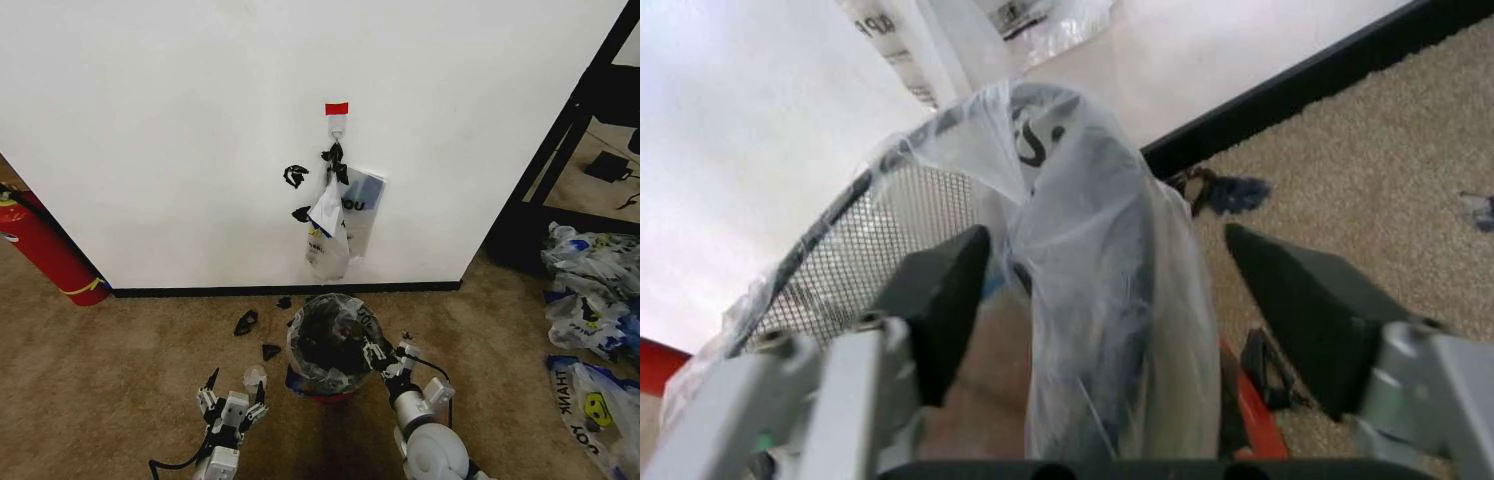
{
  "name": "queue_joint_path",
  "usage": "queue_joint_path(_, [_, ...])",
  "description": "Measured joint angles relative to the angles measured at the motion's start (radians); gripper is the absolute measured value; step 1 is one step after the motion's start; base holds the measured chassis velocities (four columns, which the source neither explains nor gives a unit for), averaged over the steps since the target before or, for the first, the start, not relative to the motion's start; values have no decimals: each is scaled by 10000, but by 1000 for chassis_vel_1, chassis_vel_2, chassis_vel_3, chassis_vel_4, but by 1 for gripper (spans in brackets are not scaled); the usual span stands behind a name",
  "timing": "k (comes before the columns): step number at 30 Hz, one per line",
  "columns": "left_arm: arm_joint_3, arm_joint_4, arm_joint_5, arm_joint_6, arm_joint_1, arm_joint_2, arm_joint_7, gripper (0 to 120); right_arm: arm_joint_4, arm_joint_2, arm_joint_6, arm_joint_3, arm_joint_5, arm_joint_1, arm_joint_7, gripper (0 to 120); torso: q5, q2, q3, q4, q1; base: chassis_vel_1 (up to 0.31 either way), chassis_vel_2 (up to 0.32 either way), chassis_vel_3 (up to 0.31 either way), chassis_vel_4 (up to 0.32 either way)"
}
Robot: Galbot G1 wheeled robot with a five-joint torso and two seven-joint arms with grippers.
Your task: Pick up the garbage bag from the wall and place it over the trash bin.
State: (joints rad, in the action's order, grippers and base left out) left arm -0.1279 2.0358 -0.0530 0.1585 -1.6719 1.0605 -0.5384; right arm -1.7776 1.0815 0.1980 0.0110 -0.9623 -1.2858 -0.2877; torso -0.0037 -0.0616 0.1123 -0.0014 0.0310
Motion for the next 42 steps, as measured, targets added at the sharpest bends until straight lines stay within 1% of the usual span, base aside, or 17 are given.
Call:
queue_joint_path(3, [10,-30,-9,-6,10,4,0,100,35,-37,3,-8,6,-12,-8,82,0,0,-1,0,0,0,0,0,0])
queue_joint_path(4, [18,-62,-9,-9,19,4,0,100,38,-84,2,-11,7,-16,-95,89,0,0,-1,0,0,0,0,0,0])
queue_joint_path(10, [36,-196,2,-53,117,-8,14,100,-354,-475,132,-80,7,-226,121,100,-1,0,-1,-1,0,0,0,0,0])
queue_joint_path(13, [50,-271,25,-114,178,2,30,100,-503,-710,649,-127,30,-407,1127,100,-2,0,-1,-2,0,0,0,0,0])
queue_joint_path(16, [13,-288,250,-538,307,151,127,100,-189,-845,2139,-382,286,-591,3735,100,-3,-2,-1,-1,0,0,0,0,0])
queue_joint_path(18, [-83,-187,612,-982,394,307,300,100,68,-714,2970,-650,909,-634,4640,100,-3,-1,-1,-1,0,0,0,0,0])
queue_joint_path(20, [-137,-125,771,-1171,433,385,402,100,123,-631,3261,-763,1259,-651,4786,100,-2,-1,-1,-1,0,0,0,0,0])
queue_joint_path(21, [-510,110,1246,-1939,564,726,934,100,109,-255,3964,-1225,2772,-777,4474,100,0,-2,-1,1,0,0,0,0,0])
queue_joint_path(22, [-1039,247,1396,-2689,688,1085,1506,100,-243,183,4039,-1810,4480,-1045,3109,100,4,-1,0,1,0,0,0,0,0])
queue_joint_path(23, [-1241,285,1401,-2948,743,1217,1715,100,-450,370,3987,-2114,5186,-1188,2517,100,5,-1,-1,1,0,0,0,0,0])
queue_joint_path(24, [-1692,368,1406,-3654,857,1555,2166,100,-869,757,3852,-2710,6517,-1485,1602,100,-3,-2,-2,0,0,0,0,0,0])
queue_joint_path(26, [-2483,576,1504,-4730,945,2074,2941,100,-1615,1499,3757,-3670,8711,-2094,644,100,-1,-2,-2,-5,0,0,0,0,0])
queue_joint_path(27, [-2483,576,1504,-4730,945,2074,2941,100,-1615,1499,3757,-3670,8711,-2094,644,100,-1,-2,-2,-5,0,0,0,0,0])
queue_joint_path(30, [-3250,991,1816,-5281,762,2388,3687,100,-2301,2170,3721,-4327,9473,-2816,441,100,-3,-2,-2,3,0,0,0,0,0])
queue_joint_path(34, [-4006,1667,2337,-5318,422,2404,4171,100,-3249,2806,3588,-4895,9749,-4189,315,100,-2,-3,-2,-2,-1,0,0,0,0])
queue_joint_path(38, [-4253,1858,2643,-5216,408,2264,4222,100,-3996,2910,3360,-5000,9932,-4930,155,100,-4,-4,-3,-3,-1,0,0,0,0])
queue_joint_path(42, [-4283,1895,2884,-5132,426,2266,4213,100,-4193,2939,3199,-4985,10151,-5110,108,100,-4,-4,-2,-1,-1,0,0,0,0])
